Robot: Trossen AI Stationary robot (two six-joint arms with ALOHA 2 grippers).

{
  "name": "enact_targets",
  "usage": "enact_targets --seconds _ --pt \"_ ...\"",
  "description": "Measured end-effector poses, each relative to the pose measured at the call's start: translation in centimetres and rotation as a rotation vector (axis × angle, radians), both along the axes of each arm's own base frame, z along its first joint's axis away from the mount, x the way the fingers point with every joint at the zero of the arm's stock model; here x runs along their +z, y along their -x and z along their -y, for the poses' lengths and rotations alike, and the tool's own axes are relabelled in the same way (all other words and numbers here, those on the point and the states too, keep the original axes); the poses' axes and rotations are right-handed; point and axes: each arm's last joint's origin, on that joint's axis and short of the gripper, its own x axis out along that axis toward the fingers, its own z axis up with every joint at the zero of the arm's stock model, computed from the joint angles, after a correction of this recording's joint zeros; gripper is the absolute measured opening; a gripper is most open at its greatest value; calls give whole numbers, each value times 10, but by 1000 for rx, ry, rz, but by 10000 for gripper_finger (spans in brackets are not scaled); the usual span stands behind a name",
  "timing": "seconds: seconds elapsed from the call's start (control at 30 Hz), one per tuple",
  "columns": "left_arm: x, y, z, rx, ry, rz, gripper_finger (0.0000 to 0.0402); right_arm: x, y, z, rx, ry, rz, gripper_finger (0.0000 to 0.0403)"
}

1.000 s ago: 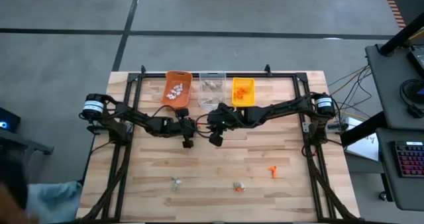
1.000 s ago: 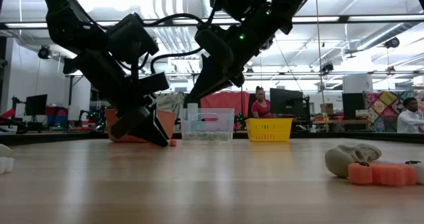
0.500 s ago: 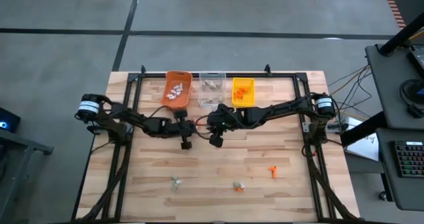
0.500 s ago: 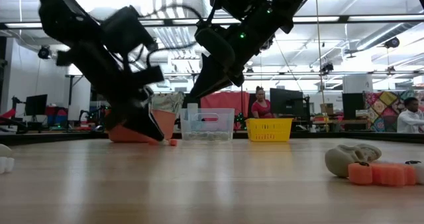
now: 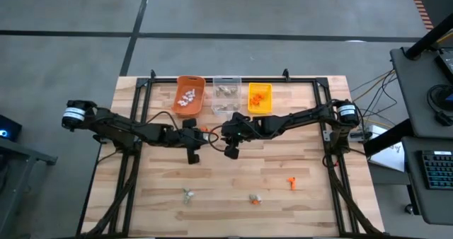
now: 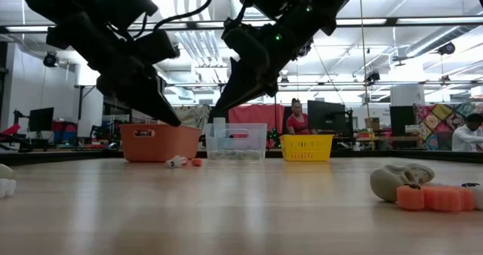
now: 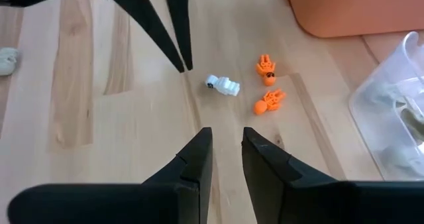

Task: Sort Halloween decoration
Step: Put the white skeleton toy into the orange bin

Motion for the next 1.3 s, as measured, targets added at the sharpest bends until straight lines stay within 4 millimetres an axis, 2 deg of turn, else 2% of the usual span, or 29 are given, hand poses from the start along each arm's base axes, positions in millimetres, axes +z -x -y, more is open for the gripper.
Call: enact_targets --seconds 0.2,0.33,0.57,0.77,1.0,1.13,1.3 --pt "-9 0 2 36 38 -29 26 0 0 0 -3 -4 1 69" --pt "-18 -2 2 76 66 -52 69 0 0 0 -5 -5 1 70" --pt "-35 -6 -1 200 1 -82 141 0 0 -1 -3 -5 1 77" --pt "-49 -10 -2 268 -15 -95 161 0 0 -3 2 -5 1 72" --pt "-61 -16 -1 297 -7 -83 144 0 0 -3 2 -5 0 78" --pt "-62 -17 0 296 7 -74 100 0 0 -3 2 -5 0 79" --pt "-59 -17 1 281 21 -67 25 0 0 -3 2 -5 0 79"
